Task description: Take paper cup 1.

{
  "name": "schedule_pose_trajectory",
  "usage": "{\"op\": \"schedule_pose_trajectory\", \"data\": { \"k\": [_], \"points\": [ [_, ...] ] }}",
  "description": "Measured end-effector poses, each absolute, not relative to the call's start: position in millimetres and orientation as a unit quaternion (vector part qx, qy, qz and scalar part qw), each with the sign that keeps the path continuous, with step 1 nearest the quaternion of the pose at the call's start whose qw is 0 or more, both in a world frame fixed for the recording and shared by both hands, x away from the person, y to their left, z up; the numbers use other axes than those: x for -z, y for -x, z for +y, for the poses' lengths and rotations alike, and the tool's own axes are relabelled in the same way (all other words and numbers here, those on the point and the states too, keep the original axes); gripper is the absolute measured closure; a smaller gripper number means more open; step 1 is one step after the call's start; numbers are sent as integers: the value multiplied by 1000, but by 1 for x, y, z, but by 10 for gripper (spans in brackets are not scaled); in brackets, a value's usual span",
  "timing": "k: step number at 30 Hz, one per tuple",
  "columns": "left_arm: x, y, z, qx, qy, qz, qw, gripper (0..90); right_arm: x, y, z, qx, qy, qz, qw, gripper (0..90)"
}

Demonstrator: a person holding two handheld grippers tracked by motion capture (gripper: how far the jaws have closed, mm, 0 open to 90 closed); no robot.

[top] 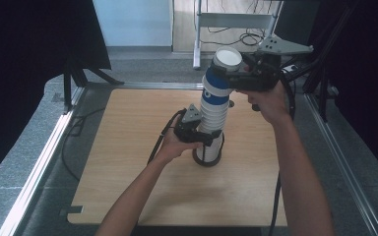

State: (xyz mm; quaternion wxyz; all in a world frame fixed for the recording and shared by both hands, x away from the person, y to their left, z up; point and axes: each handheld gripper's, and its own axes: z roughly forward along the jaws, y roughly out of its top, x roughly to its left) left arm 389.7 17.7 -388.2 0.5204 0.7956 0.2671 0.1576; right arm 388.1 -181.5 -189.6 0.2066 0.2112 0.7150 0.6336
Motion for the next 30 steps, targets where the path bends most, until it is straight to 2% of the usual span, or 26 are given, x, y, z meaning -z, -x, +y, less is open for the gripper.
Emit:
{"op": "schedule_pose_trajectory", "data": {
  "k": [14, 30],
  "points": [
    [389, -390, 19, -157, -795, 266, 522, 127, 173, -364, -218, -657, -208, 682, 245, 284],
    [388, -390, 19, -158, -795, 266, 521, 126, 201, -347, -259, -658, -213, 681, 240, 285]
  ]
}}
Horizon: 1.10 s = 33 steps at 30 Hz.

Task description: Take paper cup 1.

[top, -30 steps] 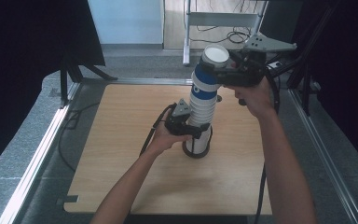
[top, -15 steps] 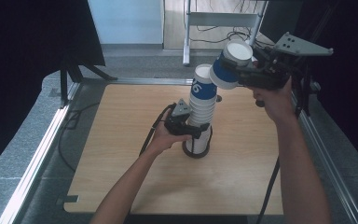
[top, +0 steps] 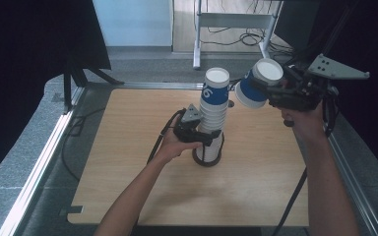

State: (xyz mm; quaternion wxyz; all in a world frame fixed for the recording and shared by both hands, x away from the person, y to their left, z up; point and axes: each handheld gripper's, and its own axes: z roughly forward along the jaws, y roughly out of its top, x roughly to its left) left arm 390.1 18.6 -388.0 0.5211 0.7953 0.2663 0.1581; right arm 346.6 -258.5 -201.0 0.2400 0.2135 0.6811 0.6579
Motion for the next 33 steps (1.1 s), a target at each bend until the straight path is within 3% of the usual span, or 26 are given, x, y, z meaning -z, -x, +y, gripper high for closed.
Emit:
{"op": "schedule_pose_trajectory", "data": {
  "k": [10, 33],
  "points": [
    [388, -390, 18, -160, -796, 267, 519, 126, 231, -340, -271, -653, -219, 687, 230, 286],
    [383, -388, 23, -158, -791, 275, 524, 81, 291, -336, -258, -639, -216, 715, 181, 285]
  ]
}}
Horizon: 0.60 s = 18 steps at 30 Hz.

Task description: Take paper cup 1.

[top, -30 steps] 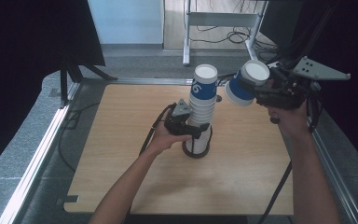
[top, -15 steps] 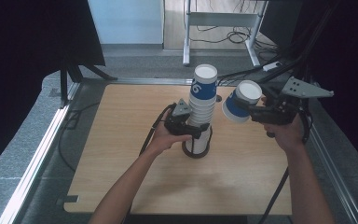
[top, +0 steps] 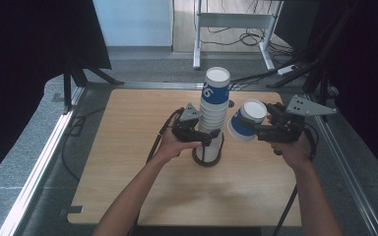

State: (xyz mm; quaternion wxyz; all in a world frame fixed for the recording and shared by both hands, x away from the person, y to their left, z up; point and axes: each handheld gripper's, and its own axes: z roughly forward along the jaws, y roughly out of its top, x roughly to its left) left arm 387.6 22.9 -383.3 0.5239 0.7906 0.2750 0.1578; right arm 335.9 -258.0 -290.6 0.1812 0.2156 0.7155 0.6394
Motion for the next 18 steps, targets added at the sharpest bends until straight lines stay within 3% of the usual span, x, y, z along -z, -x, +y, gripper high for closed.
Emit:
{"op": "schedule_pose_trajectory", "data": {
  "k": [18],
  "points": [
    [393, -367, 47, -163, -774, 289, 540, 70, 338, -322, -256, -648, -214, 714, 154, 284]
  ]
}}
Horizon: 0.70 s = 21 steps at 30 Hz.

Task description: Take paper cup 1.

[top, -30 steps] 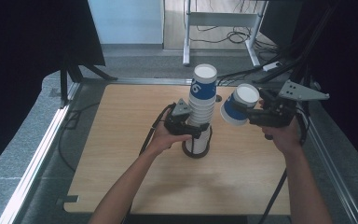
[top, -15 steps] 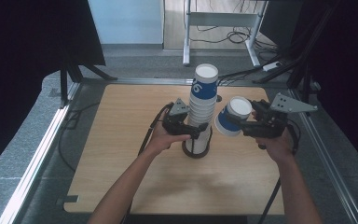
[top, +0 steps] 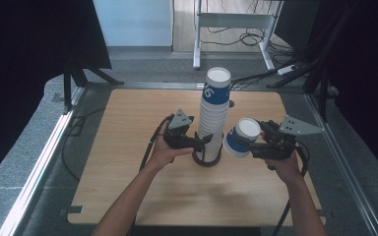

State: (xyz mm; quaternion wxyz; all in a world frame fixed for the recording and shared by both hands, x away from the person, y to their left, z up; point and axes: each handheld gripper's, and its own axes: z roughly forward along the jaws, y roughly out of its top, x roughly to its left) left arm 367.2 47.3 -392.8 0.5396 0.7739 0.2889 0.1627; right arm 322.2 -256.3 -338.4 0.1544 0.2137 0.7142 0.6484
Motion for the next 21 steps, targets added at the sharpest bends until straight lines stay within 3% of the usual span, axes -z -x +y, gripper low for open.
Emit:
{"op": "schedule_pose_trajectory", "data": {
  "k": [21],
  "points": [
    [418, -321, 95, -158, -759, 288, 562, 90, 398, -309, -234, -632, -226, 730, 130, 284]
  ]
}}
